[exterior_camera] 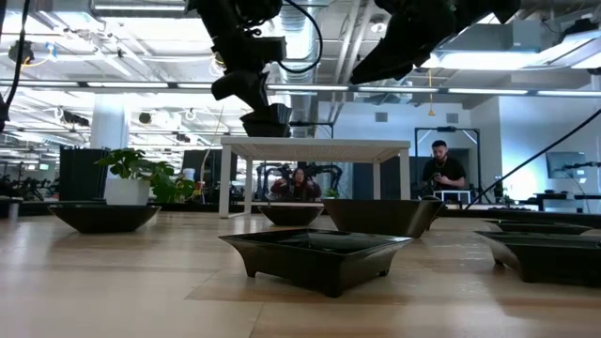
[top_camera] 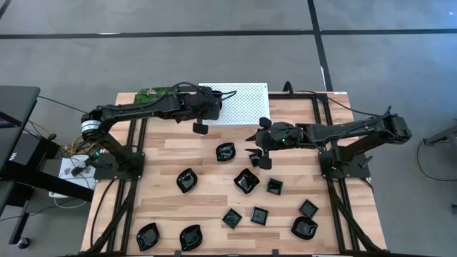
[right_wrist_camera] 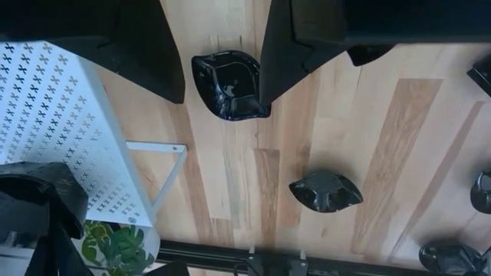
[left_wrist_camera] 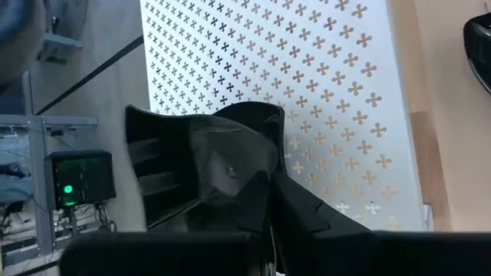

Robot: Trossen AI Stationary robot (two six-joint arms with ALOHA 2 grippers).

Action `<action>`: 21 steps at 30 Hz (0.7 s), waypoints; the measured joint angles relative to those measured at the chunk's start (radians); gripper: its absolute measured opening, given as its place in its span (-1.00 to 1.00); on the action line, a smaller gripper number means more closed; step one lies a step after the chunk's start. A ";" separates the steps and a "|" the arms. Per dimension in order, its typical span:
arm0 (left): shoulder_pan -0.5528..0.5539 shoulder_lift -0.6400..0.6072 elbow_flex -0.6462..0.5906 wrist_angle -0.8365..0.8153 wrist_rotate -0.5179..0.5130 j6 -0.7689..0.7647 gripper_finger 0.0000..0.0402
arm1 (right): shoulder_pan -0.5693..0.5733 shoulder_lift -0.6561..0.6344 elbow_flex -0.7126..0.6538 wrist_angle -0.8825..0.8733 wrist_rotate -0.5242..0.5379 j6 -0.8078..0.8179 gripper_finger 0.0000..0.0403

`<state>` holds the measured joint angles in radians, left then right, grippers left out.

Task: Pick & Place Mini shaped plates
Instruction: Stack the black distorted square plate on top of the black distorted square plates on the shelf

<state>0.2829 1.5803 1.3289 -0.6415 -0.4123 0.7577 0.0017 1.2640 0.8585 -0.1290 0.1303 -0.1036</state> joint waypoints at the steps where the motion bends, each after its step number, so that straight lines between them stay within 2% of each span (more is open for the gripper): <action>1: 0.000 0.000 0.000 0.000 -0.003 -0.003 -0.89 | 0.000 0.000 0.000 0.000 0.000 0.000 -0.18; 14: 0.000 0.000 0.000 0.072 -0.005 -0.033 -0.58 | -0.004 0.000 0.000 0.002 0.000 -0.045 -0.19; 21: -0.034 -0.013 -0.001 0.095 -0.006 -0.041 -0.49 | -0.004 0.000 0.000 0.001 0.000 -0.054 -0.20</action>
<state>0.2491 1.5670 1.3281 -0.5465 -0.4187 0.7167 -0.0025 1.2640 0.8585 -0.1276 0.1307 -0.1574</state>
